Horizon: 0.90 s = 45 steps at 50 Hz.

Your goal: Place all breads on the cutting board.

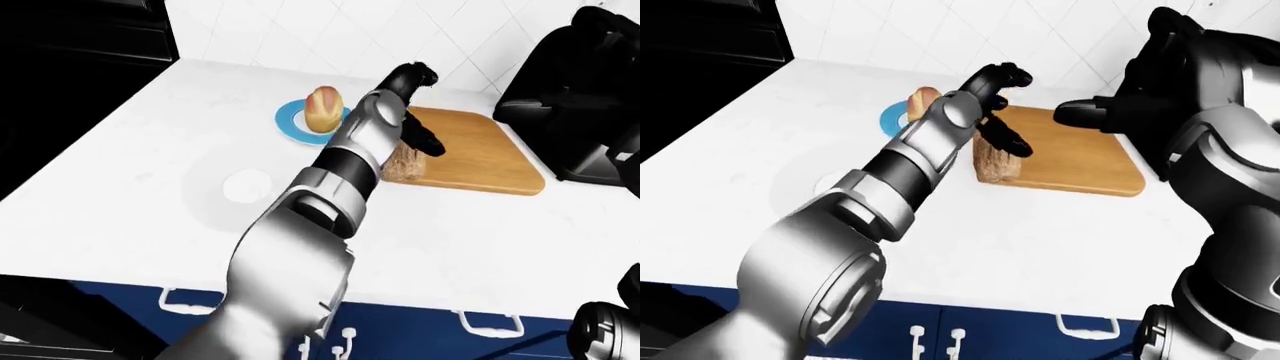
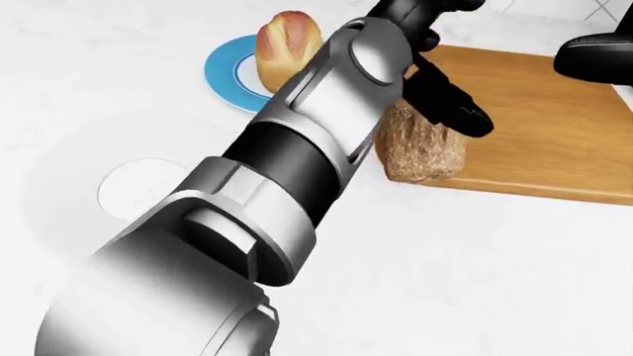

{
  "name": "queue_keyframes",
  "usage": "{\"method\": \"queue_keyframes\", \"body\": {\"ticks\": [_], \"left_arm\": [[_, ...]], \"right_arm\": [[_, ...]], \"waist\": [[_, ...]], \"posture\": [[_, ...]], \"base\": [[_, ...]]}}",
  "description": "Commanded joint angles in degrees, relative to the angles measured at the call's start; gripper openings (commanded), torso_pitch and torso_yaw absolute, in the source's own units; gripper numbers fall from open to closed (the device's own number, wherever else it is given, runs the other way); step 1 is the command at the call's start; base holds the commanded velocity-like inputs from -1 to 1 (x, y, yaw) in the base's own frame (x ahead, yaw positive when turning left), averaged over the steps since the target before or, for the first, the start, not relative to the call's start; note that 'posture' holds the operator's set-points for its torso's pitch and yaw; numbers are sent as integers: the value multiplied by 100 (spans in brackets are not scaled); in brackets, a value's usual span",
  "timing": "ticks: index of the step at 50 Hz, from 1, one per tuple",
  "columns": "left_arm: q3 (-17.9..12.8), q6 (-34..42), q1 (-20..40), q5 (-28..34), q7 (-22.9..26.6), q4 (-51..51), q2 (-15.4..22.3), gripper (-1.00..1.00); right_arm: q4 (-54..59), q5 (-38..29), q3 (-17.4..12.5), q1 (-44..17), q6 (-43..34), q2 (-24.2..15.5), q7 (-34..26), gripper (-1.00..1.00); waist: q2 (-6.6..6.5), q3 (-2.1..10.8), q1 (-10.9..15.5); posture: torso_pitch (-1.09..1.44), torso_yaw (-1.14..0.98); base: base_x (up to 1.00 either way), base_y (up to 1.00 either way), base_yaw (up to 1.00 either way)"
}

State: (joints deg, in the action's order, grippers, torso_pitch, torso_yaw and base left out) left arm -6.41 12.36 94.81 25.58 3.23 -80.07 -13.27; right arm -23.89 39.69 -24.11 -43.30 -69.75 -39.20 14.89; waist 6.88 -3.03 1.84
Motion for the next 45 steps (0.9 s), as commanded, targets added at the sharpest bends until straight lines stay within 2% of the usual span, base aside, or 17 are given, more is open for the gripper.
{"method": "queue_keyframes", "body": {"ticks": [1,4,7,14,18,21,24,33,34,35,36,39,40,42,43,44,45], "left_arm": [[-101,-90,415,-241,-85,334,173,100],[-394,116,664,-746,-119,374,398,100],[-511,352,847,-1150,-157,420,595,100],[-390,1070,1324,-1679,25,615,1339,100],[-394,1292,1402,-1955,-183,867,1835,100],[-346,1440,1189,-2156,-329,1270,2219,100],[-260,1674,840,-2340,-432,1818,2534,100],[-88,3113,-201,-2762,-487,4238,3035,100],[-89,3219,-335,-2795,-514,4465,3049,100],[-99,3262,-452,-2819,-552,4609,3070,100],[-127,3283,-522,-2862,-596,4698,3074,100],[-100,3257,-650,-2929,-636,4776,3078,100],[-97,3241,-665,-2950,-639,4767,3079,100],[-83,3227,-698,-2989,-655,4773,3069,100],[-72,3214,-722,-3003,-650,4772,3069,100],[-70,3181,-744,-3012,-650,4747,3076,100],[-55,3233,-751,-3018,-657,4797,3075,100]], "right_arm": [[-75,-40,-74,-208,180,-109,47,100],[60,-147,98,-334,234,-127,47,100],[233,-341,322,-490,289,-115,10,100],[1157,-1089,1109,-1517,388,109,-219,100],[1725,-1602,1468,-2106,491,391,-481,100],[2239,-2064,1694,-2427,748,565,-771,100],[2517,-2434,1750,-2734,778,786,-976,100],[2915,-3260,1735,-3434,669,1182,-1392,100],[2944,-3319,1738,-3456,681,1215,-1445,100],[2969,-3378,1731,-3471,708,1243,-1489,100],[2966,-3431,1720,-3488,695,1275,-1520,100],[2916,-3562,1673,-3528,627,1332,-1585,100],[2908,-3599,1669,-3530,624,1345,-1602,100],[2870,-3658,1647,-3544,575,1382,-1625,100],[2826,-3681,1641,-3532,542,1397,-1639,100],[2800,-3703,1631,-3519,539,1408,-1659,100],[2786,-3724,1623,-3506,540,1414,-1672,100]], "waist": [[49,190,13],[23,173,5],[-5,162,-6],[-105,155,-31],[-186,137,-60],[-251,123,-84],[-328,127,-113],[-486,117,-130],[-496,243,-119],[-644,241,-80],[-860,200,-133],[-1014,285,-115],[-796,155,-98],[-546,-65,-47],[-294,-67,-22],[-85,53,-14],[-523,109,-64]], "posture": [[0,0],[0,0],[0,0],[0,0],[0,0],[0,0],[0,0],[0,0],[0,0],[0,0],[0,0],[0,0],[0,0],[0,0],[0,0],[0,0],[0,0]], "base": [[0,0,0],[0,0,0],[0,0,0],[0,0,0],[0,0,0],[0,0,0],[0,0,0],[0,0,0],[0,-35,0],[1,-72,0],[2,-75,0],[3,-46,0],[0,0,0],[0,0,0],[0,0,0],[0,-23,0],[2,-33,0]]}}
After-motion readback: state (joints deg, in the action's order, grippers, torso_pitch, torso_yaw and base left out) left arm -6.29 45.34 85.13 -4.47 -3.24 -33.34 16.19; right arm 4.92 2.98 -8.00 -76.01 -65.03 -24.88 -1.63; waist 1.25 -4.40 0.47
